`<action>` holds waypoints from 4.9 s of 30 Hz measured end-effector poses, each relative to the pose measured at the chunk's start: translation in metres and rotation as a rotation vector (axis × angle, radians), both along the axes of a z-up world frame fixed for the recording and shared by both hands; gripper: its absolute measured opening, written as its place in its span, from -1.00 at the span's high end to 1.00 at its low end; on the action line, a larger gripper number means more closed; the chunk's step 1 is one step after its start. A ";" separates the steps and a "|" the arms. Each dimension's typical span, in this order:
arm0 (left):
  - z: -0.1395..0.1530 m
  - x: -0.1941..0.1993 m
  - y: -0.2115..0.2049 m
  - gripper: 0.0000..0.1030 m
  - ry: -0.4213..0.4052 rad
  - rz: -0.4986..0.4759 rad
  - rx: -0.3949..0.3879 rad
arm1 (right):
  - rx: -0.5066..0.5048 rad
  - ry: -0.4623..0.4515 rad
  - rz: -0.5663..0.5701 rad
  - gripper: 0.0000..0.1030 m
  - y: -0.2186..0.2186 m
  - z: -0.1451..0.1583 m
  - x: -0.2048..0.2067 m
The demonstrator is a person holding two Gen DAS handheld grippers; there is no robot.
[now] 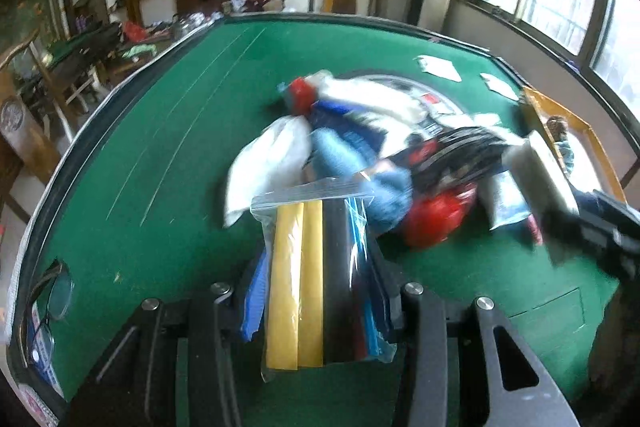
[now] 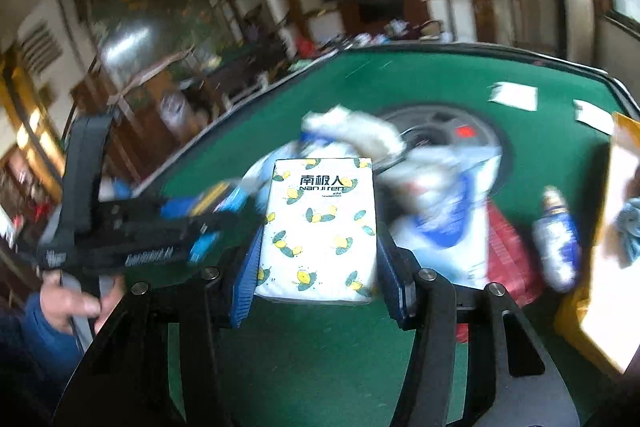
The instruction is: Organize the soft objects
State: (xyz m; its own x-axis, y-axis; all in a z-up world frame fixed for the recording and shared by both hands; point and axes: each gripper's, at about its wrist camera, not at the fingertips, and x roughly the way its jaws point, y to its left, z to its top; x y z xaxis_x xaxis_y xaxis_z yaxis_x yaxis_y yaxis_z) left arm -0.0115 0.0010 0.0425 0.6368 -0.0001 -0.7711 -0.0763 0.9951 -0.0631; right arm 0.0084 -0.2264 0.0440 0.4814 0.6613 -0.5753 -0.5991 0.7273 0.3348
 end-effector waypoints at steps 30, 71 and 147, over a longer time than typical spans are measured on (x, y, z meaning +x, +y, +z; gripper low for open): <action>-0.009 0.073 -0.300 0.13 0.043 -0.594 -0.100 | -0.015 0.330 -0.855 -0.02 -0.248 -0.031 0.077; -0.029 0.062 -0.327 -0.03 0.017 -0.646 0.069 | -0.071 0.363 -0.839 -0.09 -0.235 -0.041 0.058; -0.040 0.107 0.080 0.64 0.051 0.066 -0.121 | -0.322 0.303 -0.370 -0.17 -0.070 -0.009 0.098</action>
State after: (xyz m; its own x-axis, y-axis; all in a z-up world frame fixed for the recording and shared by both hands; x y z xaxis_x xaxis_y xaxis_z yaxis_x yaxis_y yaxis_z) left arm 0.0952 0.0812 0.0027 0.5987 -0.0548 -0.7991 -0.1474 0.9731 -0.1772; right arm 0.1066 -0.2965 0.0346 0.4295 0.2491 -0.8680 -0.1968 0.9639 0.1792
